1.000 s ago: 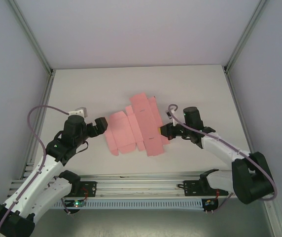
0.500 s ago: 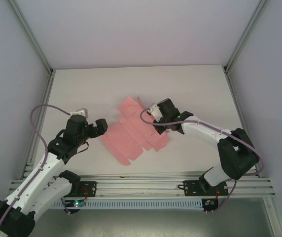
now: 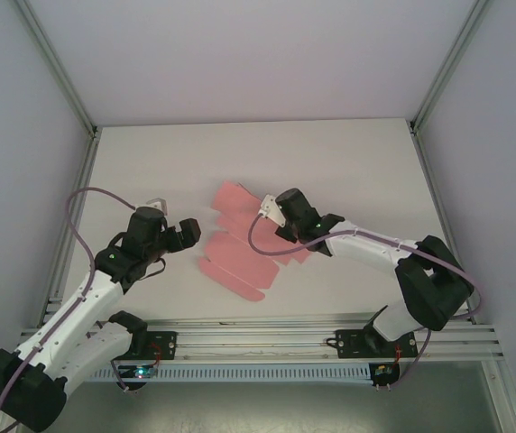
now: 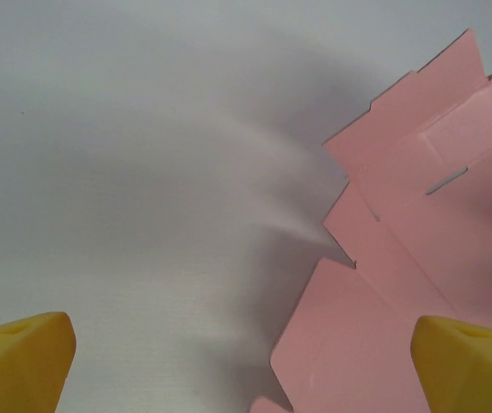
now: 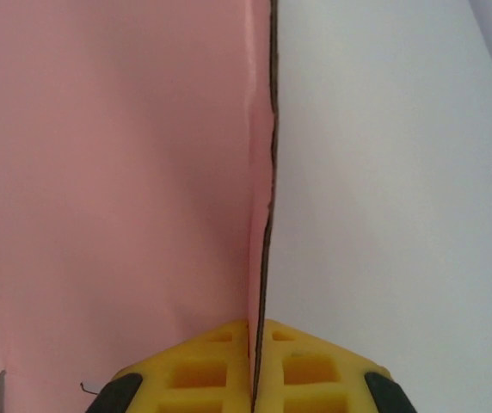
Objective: Assemble paper box
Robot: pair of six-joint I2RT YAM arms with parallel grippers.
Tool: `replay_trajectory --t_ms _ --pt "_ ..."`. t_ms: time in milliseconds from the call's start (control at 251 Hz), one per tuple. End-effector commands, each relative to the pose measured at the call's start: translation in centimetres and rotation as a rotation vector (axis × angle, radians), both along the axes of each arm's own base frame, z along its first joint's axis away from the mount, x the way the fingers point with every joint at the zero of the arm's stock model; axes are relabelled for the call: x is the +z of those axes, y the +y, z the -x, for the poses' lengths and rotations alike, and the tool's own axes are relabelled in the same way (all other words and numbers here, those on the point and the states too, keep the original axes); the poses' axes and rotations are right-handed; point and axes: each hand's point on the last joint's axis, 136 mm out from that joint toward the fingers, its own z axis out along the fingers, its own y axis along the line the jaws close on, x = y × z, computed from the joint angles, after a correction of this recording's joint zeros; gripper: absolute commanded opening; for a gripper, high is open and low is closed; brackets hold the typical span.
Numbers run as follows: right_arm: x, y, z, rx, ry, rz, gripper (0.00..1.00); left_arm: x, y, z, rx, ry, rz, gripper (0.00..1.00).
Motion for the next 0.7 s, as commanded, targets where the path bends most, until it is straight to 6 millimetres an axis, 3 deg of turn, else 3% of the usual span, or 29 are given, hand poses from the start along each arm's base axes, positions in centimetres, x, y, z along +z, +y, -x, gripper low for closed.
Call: replay_trajectory --t_ms 0,212,423,694 --pt "1.9 1.1 0.1 0.086 -0.126 0.022 0.0 2.0 -0.6 -0.9 -0.017 -0.06 0.026 1.0" --pt "2.7 2.4 0.4 0.157 -0.22 0.047 0.0 2.6 -1.4 -1.4 -0.041 -0.073 0.054 1.0" --pt "1.5 2.4 0.3 0.17 -0.233 0.123 0.0 3.8 -2.6 -2.3 -0.095 -0.083 0.06 1.0" --pt "1.2 3.1 0.5 0.213 -0.227 0.122 0.0 6.8 -4.0 -5.9 -0.164 -0.095 -0.019 1.0"
